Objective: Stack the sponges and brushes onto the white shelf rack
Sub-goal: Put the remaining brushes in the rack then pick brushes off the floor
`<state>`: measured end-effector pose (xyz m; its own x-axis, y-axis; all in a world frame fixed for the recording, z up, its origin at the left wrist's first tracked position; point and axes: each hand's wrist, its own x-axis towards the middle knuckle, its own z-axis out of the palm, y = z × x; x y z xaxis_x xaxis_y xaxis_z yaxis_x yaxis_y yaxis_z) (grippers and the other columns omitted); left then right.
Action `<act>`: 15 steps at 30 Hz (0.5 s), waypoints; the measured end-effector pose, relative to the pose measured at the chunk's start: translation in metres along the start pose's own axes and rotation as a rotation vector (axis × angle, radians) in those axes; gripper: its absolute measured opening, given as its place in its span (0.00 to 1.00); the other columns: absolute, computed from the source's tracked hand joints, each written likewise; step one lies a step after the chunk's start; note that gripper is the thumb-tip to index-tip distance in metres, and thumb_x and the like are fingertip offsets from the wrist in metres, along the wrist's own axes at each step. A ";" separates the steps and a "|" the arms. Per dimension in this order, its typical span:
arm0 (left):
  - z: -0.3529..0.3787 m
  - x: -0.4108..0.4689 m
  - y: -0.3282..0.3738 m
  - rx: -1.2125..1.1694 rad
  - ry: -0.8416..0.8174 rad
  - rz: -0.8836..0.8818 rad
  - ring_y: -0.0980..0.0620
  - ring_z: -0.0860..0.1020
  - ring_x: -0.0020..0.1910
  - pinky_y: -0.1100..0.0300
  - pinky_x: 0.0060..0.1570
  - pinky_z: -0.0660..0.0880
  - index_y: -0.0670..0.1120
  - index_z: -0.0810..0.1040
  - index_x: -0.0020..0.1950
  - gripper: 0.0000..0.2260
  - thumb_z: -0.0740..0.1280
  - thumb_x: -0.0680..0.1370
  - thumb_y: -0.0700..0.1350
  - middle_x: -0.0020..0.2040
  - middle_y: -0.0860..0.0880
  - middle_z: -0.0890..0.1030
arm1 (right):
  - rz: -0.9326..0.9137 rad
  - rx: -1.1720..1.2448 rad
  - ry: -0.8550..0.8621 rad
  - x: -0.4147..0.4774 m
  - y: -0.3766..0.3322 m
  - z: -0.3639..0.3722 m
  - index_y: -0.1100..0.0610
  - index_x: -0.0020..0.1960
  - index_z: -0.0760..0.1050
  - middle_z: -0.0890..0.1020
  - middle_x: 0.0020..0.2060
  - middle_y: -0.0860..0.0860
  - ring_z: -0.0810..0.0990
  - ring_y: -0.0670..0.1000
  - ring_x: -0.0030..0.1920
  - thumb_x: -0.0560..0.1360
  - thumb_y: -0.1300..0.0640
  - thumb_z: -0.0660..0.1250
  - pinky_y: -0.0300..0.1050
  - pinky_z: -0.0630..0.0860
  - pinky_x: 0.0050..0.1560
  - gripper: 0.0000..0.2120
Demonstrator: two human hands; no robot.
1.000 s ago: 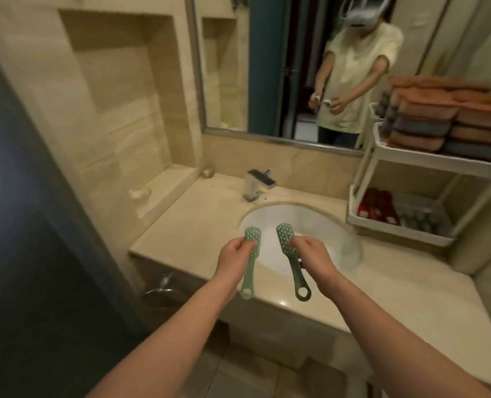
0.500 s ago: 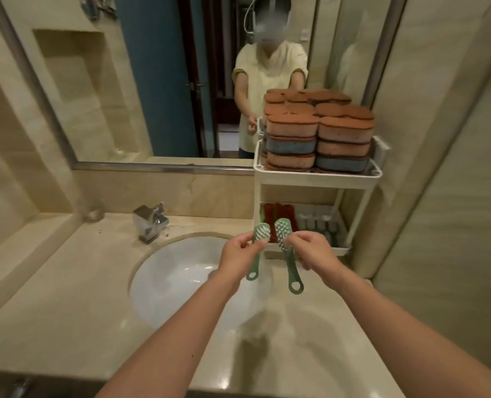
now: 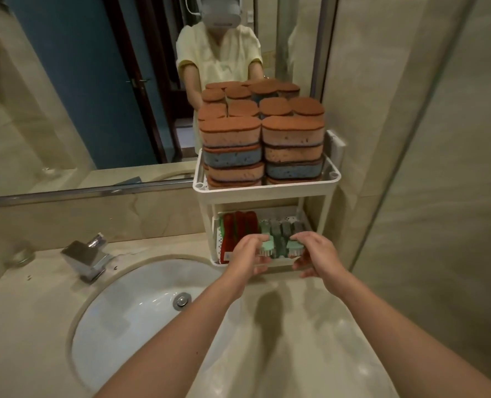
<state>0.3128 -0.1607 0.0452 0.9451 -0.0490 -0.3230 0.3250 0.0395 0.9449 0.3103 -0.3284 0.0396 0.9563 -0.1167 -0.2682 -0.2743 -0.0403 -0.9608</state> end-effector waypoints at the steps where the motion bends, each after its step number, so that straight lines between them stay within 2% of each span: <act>1: 0.002 0.006 -0.001 0.024 0.010 0.006 0.50 0.79 0.48 0.57 0.44 0.78 0.52 0.78 0.53 0.07 0.60 0.80 0.45 0.55 0.50 0.77 | 0.002 -0.022 0.000 0.005 0.001 -0.001 0.51 0.52 0.79 0.83 0.43 0.56 0.82 0.53 0.30 0.80 0.56 0.61 0.43 0.76 0.24 0.08; 4: 0.005 0.030 -0.006 0.199 0.056 0.099 0.55 0.76 0.48 0.59 0.45 0.76 0.50 0.78 0.52 0.07 0.60 0.81 0.43 0.52 0.54 0.77 | 0.008 -0.151 0.004 0.022 0.004 0.001 0.51 0.53 0.76 0.80 0.42 0.55 0.79 0.49 0.26 0.80 0.60 0.59 0.41 0.73 0.23 0.08; 7: 0.007 0.051 -0.009 0.273 0.081 0.103 0.52 0.74 0.52 0.59 0.50 0.72 0.48 0.77 0.54 0.08 0.60 0.81 0.40 0.53 0.53 0.76 | 0.004 -0.236 0.014 0.039 0.005 0.000 0.55 0.58 0.69 0.77 0.39 0.54 0.74 0.47 0.25 0.80 0.61 0.60 0.40 0.66 0.20 0.07; 8: 0.007 0.058 -0.009 0.283 0.086 0.075 0.52 0.74 0.52 0.59 0.51 0.72 0.48 0.76 0.55 0.08 0.60 0.81 0.40 0.53 0.52 0.75 | 0.019 -0.248 0.013 0.045 0.006 0.000 0.55 0.59 0.66 0.77 0.41 0.54 0.75 0.48 0.28 0.80 0.61 0.61 0.40 0.66 0.21 0.09; 10: 0.008 0.073 -0.009 0.285 0.095 -0.007 0.50 0.74 0.53 0.57 0.55 0.74 0.49 0.76 0.56 0.07 0.61 0.81 0.40 0.54 0.51 0.75 | 0.063 -0.251 0.009 0.058 0.008 0.001 0.55 0.62 0.62 0.78 0.48 0.55 0.78 0.51 0.36 0.79 0.60 0.63 0.42 0.72 0.26 0.14; 12: 0.009 0.090 -0.012 0.309 0.099 -0.068 0.49 0.76 0.53 0.57 0.55 0.75 0.51 0.76 0.52 0.06 0.62 0.80 0.40 0.54 0.49 0.76 | 0.086 -0.246 0.012 0.073 0.010 0.005 0.58 0.64 0.65 0.79 0.53 0.58 0.81 0.56 0.45 0.79 0.62 0.63 0.47 0.80 0.36 0.15; 15: 0.010 0.112 -0.017 0.311 0.072 -0.103 0.47 0.77 0.54 0.54 0.56 0.77 0.52 0.75 0.47 0.06 0.66 0.79 0.41 0.56 0.46 0.78 | 0.095 -0.279 0.039 0.093 0.018 0.008 0.57 0.63 0.71 0.80 0.55 0.57 0.80 0.56 0.48 0.79 0.63 0.63 0.43 0.76 0.34 0.13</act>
<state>0.4126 -0.1765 -0.0069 0.9112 0.0338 -0.4105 0.4039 -0.2691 0.8743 0.3951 -0.3321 -0.0030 0.9221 -0.1705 -0.3475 -0.3844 -0.2979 -0.8738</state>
